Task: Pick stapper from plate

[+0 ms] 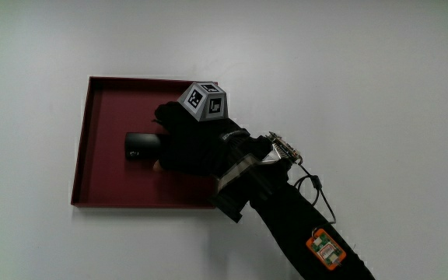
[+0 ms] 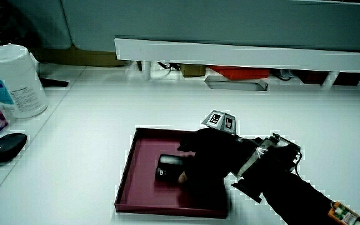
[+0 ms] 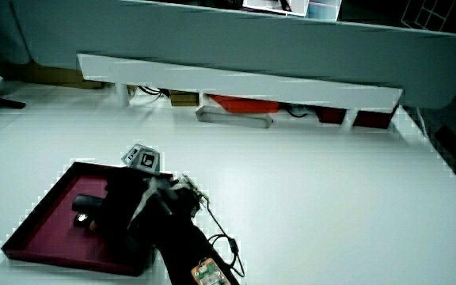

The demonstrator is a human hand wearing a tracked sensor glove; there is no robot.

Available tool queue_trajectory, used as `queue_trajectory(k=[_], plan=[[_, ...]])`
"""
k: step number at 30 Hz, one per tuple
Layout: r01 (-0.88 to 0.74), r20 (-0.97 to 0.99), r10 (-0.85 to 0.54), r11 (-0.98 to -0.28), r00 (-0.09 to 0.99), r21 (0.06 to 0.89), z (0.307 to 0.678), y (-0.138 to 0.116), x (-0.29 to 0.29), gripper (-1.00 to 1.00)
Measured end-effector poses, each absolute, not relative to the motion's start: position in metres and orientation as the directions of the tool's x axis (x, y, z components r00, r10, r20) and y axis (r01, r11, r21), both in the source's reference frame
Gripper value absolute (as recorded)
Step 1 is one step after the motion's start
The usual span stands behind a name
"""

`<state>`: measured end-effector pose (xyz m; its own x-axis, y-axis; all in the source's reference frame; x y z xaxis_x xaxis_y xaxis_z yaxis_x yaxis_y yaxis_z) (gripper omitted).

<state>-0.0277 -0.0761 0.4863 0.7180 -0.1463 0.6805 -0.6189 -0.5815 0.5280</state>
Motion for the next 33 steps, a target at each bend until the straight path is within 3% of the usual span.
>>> queue_trajectory(k=[9,19,33], plan=[[-0.616,0.686,-0.156,-0.609,0.711,0.500,0.487,-0.074,-0.030,1.00],[-0.619,0.686,-0.170,-0.619,0.707,0.484,0.492,-0.073,-0.030,1.00],[-0.617,0.699,-0.210,-0.678,0.684,0.400,0.442,-0.085,-0.002,1.00]])
